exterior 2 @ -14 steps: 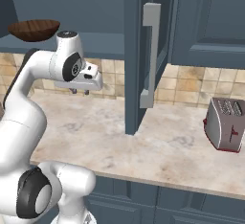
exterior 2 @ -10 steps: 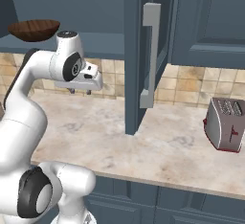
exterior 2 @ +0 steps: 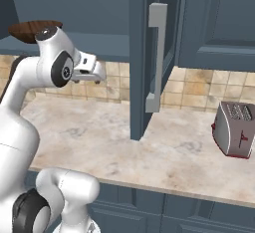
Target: Take the cinnamon bottle from the cabinet and place it on the dining table, next to the plate with the cupcake. Then take the chocolate from the dining counter and place it on the cupcake plate.
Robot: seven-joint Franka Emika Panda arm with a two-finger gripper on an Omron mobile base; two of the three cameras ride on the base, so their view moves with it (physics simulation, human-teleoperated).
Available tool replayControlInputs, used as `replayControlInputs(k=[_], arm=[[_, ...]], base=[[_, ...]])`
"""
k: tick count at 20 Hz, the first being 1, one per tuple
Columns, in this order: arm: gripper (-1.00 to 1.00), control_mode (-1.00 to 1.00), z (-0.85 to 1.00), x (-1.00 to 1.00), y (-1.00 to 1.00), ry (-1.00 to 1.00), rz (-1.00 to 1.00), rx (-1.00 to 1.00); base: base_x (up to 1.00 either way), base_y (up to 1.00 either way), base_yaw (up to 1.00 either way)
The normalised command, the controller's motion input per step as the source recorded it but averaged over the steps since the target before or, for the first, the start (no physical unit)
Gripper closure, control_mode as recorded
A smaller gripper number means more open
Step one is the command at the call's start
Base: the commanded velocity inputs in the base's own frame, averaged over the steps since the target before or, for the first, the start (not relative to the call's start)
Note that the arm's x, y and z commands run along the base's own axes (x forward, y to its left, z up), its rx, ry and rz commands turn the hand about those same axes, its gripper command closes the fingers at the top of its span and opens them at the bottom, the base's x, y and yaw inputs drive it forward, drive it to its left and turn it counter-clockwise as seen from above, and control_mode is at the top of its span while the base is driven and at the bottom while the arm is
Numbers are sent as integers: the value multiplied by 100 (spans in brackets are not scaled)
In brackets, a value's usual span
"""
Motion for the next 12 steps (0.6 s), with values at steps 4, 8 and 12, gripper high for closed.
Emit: replayControlInputs(k=[4,8,12], arm=[[-100,-100,66,0,-59,-24,-28,-30],[-100,-100,69,0,-88,-21,-20,-11],[-100,-100,66,7,-84,-26,-6,-1]], base=[[0,0,0],[0,0,0],[0,0,0]])
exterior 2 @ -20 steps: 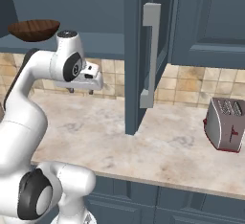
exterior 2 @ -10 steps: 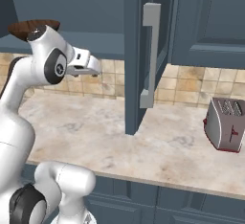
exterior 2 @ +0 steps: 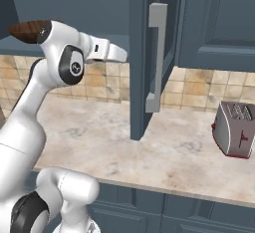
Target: Take the cinnamon bottle from the cabinet and place it on the dining table, next to the plate with the cupcake. Then take the chocolate from the dining counter and place it on the cupcake plate.
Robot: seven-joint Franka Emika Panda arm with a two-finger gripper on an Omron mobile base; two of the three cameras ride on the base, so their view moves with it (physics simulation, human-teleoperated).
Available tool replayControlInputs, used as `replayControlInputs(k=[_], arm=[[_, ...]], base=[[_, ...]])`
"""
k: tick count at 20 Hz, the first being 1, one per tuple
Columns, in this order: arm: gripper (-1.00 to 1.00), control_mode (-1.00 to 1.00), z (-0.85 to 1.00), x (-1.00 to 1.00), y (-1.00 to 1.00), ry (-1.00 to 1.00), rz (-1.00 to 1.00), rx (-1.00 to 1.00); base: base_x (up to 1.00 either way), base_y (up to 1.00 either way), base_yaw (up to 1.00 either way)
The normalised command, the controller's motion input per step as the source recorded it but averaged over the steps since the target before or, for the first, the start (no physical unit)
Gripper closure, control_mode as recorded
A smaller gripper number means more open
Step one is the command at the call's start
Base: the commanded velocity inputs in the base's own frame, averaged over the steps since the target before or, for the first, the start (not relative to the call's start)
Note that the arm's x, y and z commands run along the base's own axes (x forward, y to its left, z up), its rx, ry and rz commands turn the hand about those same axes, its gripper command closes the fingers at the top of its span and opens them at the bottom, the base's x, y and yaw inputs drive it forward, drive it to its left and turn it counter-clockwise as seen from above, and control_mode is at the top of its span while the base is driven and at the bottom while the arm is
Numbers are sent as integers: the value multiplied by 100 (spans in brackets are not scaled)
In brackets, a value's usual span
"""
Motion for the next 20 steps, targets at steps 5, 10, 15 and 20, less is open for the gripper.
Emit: replayControlInputs(k=[5,10,15,20], arm=[[-100,-100,42,62,-26,-24,9,10],[-100,-100,32,80,0,-1,17,20],[-100,-100,26,31,-5,4,0,4],[-100,-100,-1,27,-3,5,0,2]], base=[[0,0,0],[0,0,0],[0,0,0],[0,0,0]])
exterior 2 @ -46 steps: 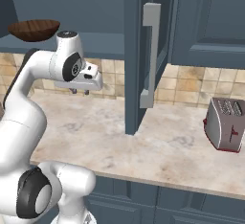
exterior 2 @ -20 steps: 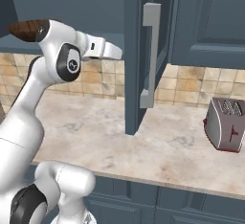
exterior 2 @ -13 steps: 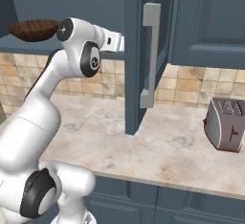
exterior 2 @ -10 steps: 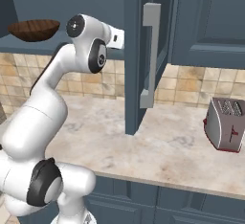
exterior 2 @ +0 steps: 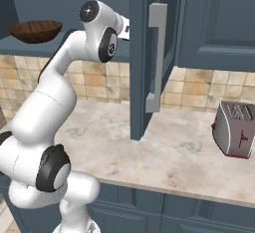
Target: Take the cinnamon bottle from the cabinet and place it on the dining table, next to the plate with the cupcake. Then take the chocolate from the dining counter and place it on the cupcake plate.
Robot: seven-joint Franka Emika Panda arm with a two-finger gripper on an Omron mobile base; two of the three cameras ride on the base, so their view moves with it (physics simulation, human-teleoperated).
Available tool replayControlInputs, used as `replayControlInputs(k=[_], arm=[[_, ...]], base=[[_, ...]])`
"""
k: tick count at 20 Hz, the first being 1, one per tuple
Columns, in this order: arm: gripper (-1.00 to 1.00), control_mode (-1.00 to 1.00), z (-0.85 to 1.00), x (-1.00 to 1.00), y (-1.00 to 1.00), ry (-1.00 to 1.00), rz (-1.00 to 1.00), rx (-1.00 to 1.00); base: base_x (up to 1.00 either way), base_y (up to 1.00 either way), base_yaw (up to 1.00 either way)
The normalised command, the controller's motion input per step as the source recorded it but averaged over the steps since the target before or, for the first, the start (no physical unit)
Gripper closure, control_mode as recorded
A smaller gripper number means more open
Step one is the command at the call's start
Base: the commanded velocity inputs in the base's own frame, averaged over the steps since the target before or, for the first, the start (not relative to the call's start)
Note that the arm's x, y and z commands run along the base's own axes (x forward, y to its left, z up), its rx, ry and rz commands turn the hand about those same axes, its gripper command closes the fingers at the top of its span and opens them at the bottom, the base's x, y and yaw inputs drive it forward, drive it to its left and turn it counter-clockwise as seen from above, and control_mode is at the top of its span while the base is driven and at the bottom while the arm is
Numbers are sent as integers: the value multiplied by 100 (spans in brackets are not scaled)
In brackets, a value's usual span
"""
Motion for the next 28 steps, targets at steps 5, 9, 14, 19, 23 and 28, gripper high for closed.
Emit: replayControlInputs(k=[5,9,14,19,23,28], arm=[[-100,-100,0,70,-2,2,0,1],[-100,-100,0,58,-6,0,0,0],[-100,-100,-1,30,-13,0,1,0],[-100,-100,-11,18,-7,0,0,0],[100,-100,-3,3,0,0,0,0],[100,-100,0,-17,3,2,0,-1]], base=[[0,0,0],[0,0,0],[0,0,0],[0,0,0],[0,0,0],[0,0,0]])
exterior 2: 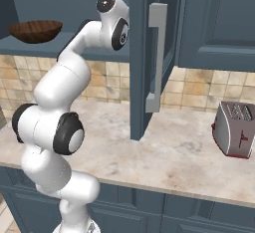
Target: Take the cinnamon bottle from the cabinet and place it on the dining table, next to the plate with the cupcake. Then take the chocolate from the dining counter and place it on the cupcake plate.
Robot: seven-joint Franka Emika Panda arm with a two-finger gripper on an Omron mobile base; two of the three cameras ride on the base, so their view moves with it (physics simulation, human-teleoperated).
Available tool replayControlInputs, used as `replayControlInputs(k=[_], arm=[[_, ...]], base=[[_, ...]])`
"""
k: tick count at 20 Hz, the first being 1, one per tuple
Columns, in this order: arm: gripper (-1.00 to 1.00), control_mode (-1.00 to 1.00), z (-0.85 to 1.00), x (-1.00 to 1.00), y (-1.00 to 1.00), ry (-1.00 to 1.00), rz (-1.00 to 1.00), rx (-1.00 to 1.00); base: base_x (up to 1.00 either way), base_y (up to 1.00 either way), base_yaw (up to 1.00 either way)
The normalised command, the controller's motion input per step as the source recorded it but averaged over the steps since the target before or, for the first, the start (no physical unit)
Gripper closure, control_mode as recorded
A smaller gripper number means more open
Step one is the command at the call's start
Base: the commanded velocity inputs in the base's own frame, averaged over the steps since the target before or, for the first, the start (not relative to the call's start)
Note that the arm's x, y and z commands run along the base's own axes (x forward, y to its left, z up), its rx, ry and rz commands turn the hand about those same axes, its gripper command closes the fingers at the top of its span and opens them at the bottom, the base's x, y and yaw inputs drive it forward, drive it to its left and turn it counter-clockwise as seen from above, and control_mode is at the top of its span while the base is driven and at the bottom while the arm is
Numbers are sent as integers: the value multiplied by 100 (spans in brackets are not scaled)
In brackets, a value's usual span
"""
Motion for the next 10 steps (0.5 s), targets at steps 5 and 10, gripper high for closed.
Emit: replayControlInputs(k=[5,10], arm=[[100,-100,0,-97,41,-1,2,0],[100,-100,0,-100,41,0,3,0]], base=[[0,0,0],[0,0,0]])
